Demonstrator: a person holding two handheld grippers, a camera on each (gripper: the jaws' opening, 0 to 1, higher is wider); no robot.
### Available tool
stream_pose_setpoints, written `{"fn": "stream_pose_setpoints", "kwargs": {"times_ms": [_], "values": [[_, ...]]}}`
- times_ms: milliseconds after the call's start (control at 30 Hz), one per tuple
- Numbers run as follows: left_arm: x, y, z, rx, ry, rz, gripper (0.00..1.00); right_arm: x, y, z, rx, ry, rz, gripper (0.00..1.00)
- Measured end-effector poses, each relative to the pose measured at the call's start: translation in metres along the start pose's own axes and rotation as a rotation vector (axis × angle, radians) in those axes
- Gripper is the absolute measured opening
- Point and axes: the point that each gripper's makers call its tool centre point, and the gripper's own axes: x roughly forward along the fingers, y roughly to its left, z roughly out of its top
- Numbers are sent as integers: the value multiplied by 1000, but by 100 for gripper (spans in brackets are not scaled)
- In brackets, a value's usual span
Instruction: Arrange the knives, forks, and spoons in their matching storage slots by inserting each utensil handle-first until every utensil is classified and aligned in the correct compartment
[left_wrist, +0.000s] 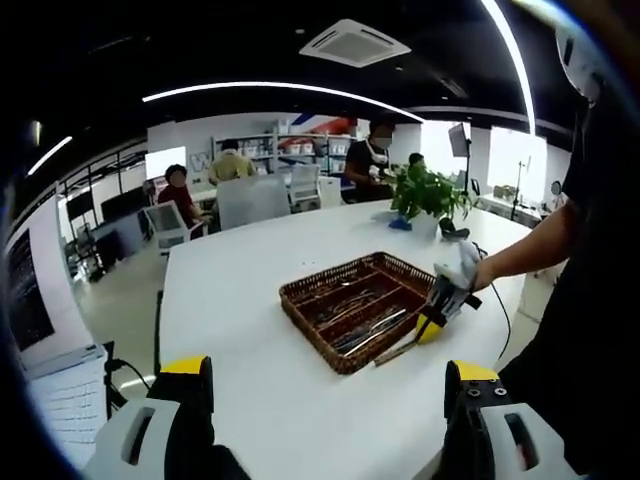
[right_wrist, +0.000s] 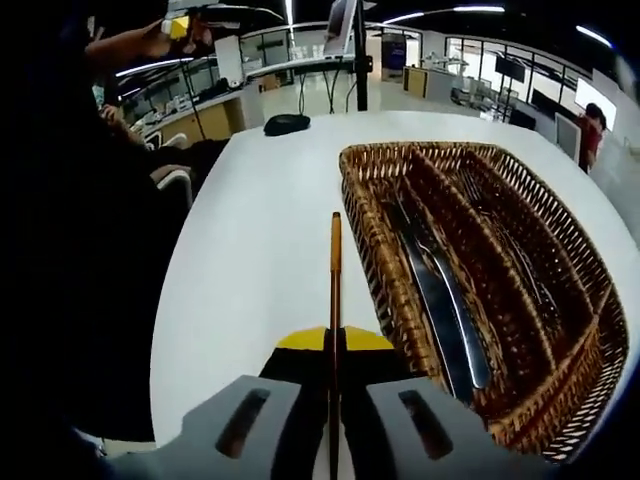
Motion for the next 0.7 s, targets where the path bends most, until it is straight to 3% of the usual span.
{"fn": "stream_pose_setpoints", "kwargs": {"times_ms": [567, 700], "values": [[3, 1, 5, 0, -31, 0, 100, -26, -1, 41, 26, -79, -25, 0], [5, 1, 6, -1, -35, -4, 100, -31, -9, 42, 22, -53, -74, 0]]}}
